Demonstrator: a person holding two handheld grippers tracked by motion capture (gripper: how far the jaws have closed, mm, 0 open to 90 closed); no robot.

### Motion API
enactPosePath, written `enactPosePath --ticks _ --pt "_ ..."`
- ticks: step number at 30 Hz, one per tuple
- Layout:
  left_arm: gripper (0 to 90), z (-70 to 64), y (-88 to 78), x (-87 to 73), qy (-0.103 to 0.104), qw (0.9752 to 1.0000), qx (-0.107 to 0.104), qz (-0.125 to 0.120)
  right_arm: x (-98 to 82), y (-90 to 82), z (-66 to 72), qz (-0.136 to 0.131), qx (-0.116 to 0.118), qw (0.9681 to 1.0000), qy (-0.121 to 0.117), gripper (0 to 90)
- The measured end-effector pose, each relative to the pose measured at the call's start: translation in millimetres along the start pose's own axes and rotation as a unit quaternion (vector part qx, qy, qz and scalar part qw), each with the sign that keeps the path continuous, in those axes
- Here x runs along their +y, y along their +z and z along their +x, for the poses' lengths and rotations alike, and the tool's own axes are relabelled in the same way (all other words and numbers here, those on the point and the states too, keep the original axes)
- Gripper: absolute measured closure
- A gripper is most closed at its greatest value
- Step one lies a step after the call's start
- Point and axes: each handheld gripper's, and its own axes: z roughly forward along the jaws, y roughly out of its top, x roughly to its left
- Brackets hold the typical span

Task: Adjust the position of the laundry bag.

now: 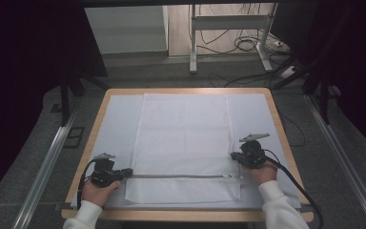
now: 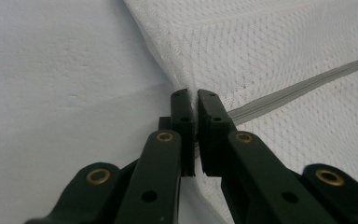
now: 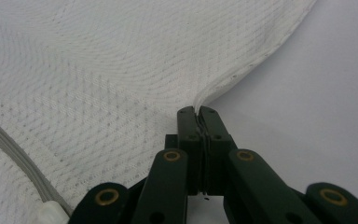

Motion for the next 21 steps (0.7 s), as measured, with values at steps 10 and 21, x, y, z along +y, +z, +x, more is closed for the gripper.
enactPosePath --ticks 10,21 --pt "86.2 3.0 1.4 0.7 0.004 1.0 0.001 0.009 -4.7 -3.2 4.8 0.005 0.0 1.0 -0.001 87.2" --pt "85.7 3.3 0.7 -0.7 0.001 1.0 0.001 0.009 -6.7 -2.4 3.8 0.008 0.005 0.9999 -0.005 87.1"
